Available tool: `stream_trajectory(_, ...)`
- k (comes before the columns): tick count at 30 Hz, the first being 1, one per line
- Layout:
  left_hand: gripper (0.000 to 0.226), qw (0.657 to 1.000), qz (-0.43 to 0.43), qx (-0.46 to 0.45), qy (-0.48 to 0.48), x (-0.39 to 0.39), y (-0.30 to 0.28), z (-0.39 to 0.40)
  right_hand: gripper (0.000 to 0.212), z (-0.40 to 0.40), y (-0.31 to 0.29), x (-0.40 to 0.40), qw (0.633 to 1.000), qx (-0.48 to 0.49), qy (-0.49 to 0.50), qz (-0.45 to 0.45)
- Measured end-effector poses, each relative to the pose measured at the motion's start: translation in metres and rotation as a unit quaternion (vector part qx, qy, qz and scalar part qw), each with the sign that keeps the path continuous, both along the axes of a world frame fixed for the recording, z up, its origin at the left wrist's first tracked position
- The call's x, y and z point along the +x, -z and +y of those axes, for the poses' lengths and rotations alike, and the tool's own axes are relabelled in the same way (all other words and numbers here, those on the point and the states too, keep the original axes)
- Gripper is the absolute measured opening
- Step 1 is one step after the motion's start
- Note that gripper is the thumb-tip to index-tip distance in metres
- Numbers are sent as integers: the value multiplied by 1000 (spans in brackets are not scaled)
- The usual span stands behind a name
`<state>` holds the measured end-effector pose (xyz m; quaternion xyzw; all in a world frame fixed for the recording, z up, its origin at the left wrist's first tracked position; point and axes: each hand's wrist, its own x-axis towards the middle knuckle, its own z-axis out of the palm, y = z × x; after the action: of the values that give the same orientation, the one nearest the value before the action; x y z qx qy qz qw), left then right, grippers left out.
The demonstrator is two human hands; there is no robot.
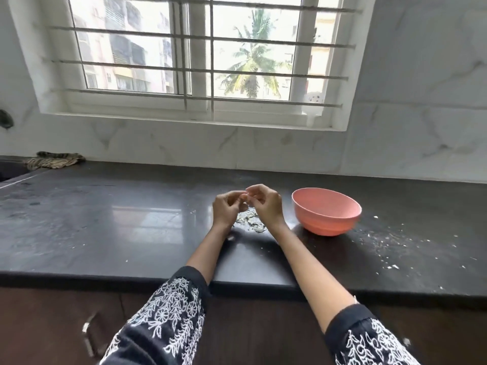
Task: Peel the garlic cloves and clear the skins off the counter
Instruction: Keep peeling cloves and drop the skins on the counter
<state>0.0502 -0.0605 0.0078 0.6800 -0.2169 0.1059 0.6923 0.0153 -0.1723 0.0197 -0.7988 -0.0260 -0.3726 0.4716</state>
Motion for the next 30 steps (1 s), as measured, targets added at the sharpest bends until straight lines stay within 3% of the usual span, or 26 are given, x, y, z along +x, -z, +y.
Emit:
stream_trajectory(4, 13, 1000, 22, -16, 12, 3, 4, 9, 8, 8, 5, -1, 999, -12, -19, 25)
stream_trajectory(9, 7, 995, 72, -62, 30, -1, 4, 14, 10, 10, 5, -7, 978, 157, -119, 69)
stream_trajectory(11, 11, 991, 95, -78, 46, -4, 3, 14, 9, 11, 4, -7, 975, 164, -131, 76)
stream_trajectory(16, 12, 986, 118, -97, 59, -4, 4, 14, 13, 14, 4, -6, 986, 110, -108, 62)
stream_trajectory(21, 4, 976, 152, -140, 67, -3, 3, 15, 8, 15, 6, -4, 999, -32, -31, 22)
stream_trajectory(30, 5, 956, 187, -196, 110, 2, 5, 17, 9, 15, 10, -2, 978, -204, 34, -24)
